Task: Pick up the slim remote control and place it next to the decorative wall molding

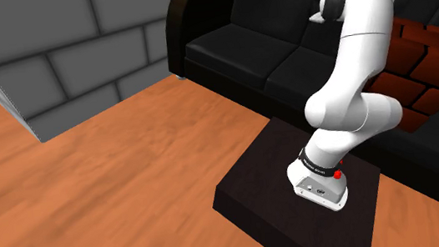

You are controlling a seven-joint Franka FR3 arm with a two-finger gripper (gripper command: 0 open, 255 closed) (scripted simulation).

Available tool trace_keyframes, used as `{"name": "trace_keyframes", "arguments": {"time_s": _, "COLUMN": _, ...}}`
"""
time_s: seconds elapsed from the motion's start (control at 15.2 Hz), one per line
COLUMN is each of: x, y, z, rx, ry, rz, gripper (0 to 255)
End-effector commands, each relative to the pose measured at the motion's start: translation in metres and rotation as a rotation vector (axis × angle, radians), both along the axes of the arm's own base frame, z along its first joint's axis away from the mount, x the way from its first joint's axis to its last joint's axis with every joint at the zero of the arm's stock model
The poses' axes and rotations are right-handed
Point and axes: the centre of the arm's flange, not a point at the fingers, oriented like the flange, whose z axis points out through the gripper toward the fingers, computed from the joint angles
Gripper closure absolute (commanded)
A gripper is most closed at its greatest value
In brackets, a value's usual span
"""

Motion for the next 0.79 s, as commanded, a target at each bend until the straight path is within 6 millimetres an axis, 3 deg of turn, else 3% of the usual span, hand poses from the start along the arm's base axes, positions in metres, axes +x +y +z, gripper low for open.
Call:
{"name": "trace_keyframes", "arguments": {"time_s": 0.0, "x": -0.022, "y": -0.016, "z": -0.001, "rx": 0.0, "ry": 0.0, "rz": 0.001, "gripper": 255}}
{"name": "trace_keyframes", "arguments": {"time_s": 0.33, "x": -0.073, "y": -0.053, "z": 0.0, "rx": 0.0, "ry": 0.0, "rz": 0.001, "gripper": 255}}
{"name": "trace_keyframes", "arguments": {"time_s": 0.73, "x": -0.073, "y": -0.053, "z": -0.032, "rx": 0.0, "ry": 0.0, "rz": 0.001, "gripper": 255}}
